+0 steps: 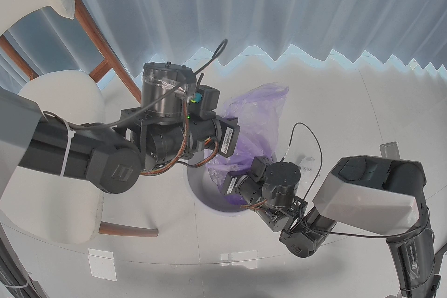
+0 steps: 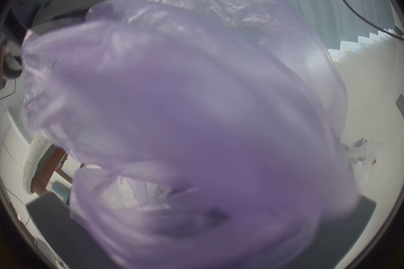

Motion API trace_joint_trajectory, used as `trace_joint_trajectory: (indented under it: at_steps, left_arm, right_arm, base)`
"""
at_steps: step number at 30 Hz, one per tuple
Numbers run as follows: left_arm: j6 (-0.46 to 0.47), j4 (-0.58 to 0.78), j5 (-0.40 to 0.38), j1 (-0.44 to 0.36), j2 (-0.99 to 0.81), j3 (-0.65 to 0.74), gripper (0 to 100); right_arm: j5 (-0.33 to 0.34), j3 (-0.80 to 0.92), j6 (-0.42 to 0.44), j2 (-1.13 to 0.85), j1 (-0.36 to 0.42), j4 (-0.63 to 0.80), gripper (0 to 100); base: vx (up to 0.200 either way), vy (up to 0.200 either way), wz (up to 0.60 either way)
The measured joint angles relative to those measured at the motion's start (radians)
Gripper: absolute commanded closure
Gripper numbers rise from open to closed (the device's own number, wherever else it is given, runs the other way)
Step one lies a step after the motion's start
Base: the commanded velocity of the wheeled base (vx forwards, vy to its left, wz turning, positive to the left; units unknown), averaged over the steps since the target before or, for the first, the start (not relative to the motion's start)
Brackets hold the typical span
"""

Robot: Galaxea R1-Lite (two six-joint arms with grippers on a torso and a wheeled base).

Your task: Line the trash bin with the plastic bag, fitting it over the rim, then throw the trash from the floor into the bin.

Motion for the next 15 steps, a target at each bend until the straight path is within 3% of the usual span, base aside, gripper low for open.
trace_joint_trajectory:
  at_steps: [8, 15]
  left_arm:
    - [0.01, 0.001, 0.011, 0.013, 0.001, 0.05, 100]
    - [0.015, 0.007, 0.029, 0.034, 0.001, 0.054, 100]
  right_arm:
    - [0.004, 0.077, 0.025, 0.003, 0.107, -0.009, 100]
    - [0.005, 0.215, 0.188, -0.083, 0.214, -0.002, 100]
  base:
    - [0.0, 0.0, 0.0]
    - [0.0, 0.0, 0.0]
